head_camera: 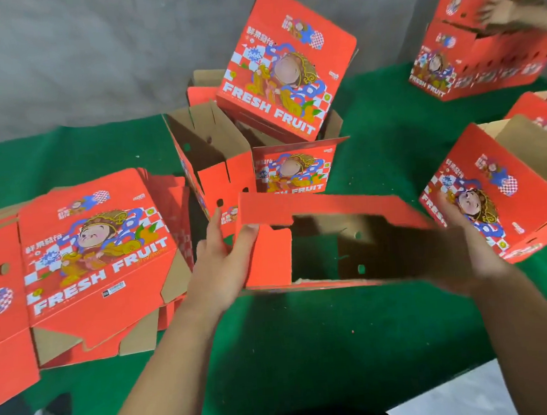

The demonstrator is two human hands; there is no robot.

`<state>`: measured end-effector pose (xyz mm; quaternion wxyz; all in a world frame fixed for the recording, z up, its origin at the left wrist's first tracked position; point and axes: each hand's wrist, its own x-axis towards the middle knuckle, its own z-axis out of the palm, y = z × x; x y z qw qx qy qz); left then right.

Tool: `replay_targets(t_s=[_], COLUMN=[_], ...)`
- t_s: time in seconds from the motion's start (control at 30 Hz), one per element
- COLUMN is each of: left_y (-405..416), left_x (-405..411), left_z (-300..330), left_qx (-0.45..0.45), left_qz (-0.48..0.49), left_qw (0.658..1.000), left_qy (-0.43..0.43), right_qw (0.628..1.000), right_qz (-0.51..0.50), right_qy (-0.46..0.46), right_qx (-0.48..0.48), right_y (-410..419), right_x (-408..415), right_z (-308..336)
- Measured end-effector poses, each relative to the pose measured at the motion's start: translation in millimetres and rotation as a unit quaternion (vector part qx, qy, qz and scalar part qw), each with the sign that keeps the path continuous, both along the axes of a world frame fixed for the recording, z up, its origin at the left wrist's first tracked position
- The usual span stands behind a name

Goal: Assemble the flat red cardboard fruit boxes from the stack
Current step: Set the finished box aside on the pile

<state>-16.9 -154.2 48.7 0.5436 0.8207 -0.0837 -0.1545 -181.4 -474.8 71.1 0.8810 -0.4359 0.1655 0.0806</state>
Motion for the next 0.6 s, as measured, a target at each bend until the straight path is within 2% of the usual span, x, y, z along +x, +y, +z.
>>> replay_targets(t_s=[0.03,0.07,0.1,0.13,0.17,0.2,0.23,0.27,0.3,0.37,0.47,0.57,0.6], left_y=[1.3,0.7,-1.8,-5.1,-8.8,-12.3,-15.1,-16.9,-18.7,-21.0,-27.5,-44.7,-51.5], left_x=[2.8,4.2,4.0,3.4,2.1,1.0,1.4,3.1,5.6,12.1,16.0,5.8,0.6], left_z=[5.4,8.9,10.3,9.6,7.9,6.3,4.2,2.0,0.8,-0.8,-10.9,-15.4,-15.6], left_qx=[0.004,0.011,0.010,0.001,-0.010,-0.017,-0.029,-0.049,-0.070,-0.098,-0.135,-0.136,-0.138], left_qz=[-0.007,-0.012,-0.012,-0.015,-0.025,-0.043,-0.060,-0.071,-0.067,0.001,0.139,0.247,0.278], left_qw=[1.000,1.000,1.000,1.000,0.999,0.998,0.997,0.996,0.995,0.995,0.981,0.957,0.947], left_qy=[0.007,0.014,0.020,0.028,0.036,0.041,0.041,0.035,0.022,-0.015,-0.019,-0.067,-0.085], right_qw=[0.996,0.993,0.985,0.991,0.985,0.979,0.969,0.966,0.967,0.961,0.926,0.894,0.893], right_qz=[-0.034,-0.098,-0.115,-0.116,-0.126,-0.161,-0.168,-0.170,-0.142,-0.211,-0.268,-0.170,-0.136], right_qy=[0.018,0.011,0.005,0.072,0.108,0.071,0.053,0.032,-0.029,-0.044,-0.094,-0.139,-0.149], right_qx=[0.087,0.060,0.128,0.014,0.042,-0.104,-0.173,-0.194,-0.208,-0.176,-0.251,-0.390,-0.402], right_y=[1.8,16.8,14.8,27.5,39.7,51.9,66.3,80.7,94.3,107.6,135.1,177.1,188.7], right_x=[16.2,20.2,26.5,36.8,46.8,55.3,67.9,78.6,78.3,78.9,66.7,46.8,42.7], right_z=[-8.8,0.4,-3.5,0.4,-3.9,-3.0,-0.3,5.2,1.6,0.6,-5.7,-27.1,-33.9])
